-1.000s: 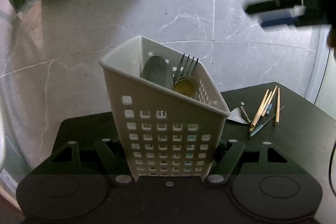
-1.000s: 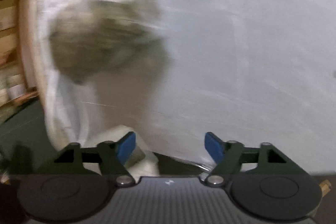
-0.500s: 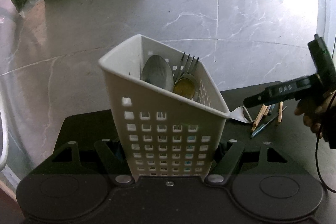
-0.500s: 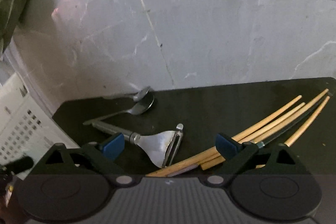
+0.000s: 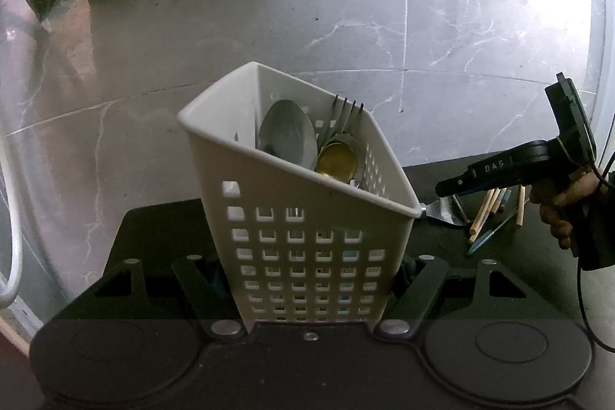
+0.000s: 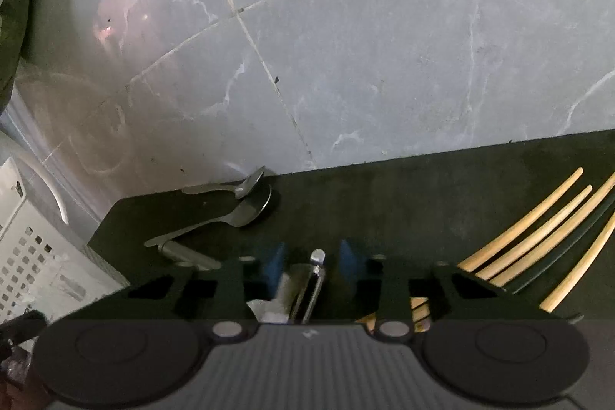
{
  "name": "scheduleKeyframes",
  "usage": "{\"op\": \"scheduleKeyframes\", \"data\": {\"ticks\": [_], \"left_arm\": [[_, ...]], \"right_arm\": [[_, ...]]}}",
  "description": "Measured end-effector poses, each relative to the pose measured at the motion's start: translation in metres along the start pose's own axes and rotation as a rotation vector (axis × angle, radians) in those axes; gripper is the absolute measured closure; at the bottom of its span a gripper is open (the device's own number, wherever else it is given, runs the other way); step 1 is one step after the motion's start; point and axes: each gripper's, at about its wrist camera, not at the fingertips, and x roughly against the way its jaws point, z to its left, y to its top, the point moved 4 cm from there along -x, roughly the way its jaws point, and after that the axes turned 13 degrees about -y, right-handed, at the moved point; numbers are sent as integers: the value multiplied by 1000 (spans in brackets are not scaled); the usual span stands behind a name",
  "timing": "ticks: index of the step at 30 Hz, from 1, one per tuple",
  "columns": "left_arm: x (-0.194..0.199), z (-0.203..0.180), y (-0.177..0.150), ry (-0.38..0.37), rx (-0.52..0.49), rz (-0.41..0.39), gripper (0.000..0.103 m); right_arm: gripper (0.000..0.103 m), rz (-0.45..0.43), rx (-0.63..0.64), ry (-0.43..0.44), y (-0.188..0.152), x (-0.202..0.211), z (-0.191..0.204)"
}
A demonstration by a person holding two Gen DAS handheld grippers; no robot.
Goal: Organize utensils
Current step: 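Grasp the metal vegetable peeler with the right gripper, then lift the peeler with the right gripper and release it into the basket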
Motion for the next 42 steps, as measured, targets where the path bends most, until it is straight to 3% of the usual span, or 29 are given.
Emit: {"op": "scheduleKeyframes", "data": {"ticks": [1, 6, 14, 23, 32, 38, 42], "left_arm": [[0, 0, 0, 0, 0, 0, 27], [1, 0, 0, -1, 0, -1, 27], [1, 1, 0, -4, 3, -4, 27], [5, 6, -4, -22, -1, -19, 27], [9, 10, -7, -44, -13, -29, 27], [11, 12, -10, -57, -21, -37, 27], [13, 13, -13, -61, -23, -41, 27]], "right_arm": [[85, 1, -3, 2, 0, -1, 0], [94, -8, -21, 11, -4, -1, -4], [95, -89, 40, -18, 9, 24, 5], [95, -272, 305, -87, 38, 99, 54], [96, -401, 451, -139, 69, 167, 89], [96, -466, 522, -99, 80, 215, 121], [96, -520, 528, -16, 87, 247, 148]]}}
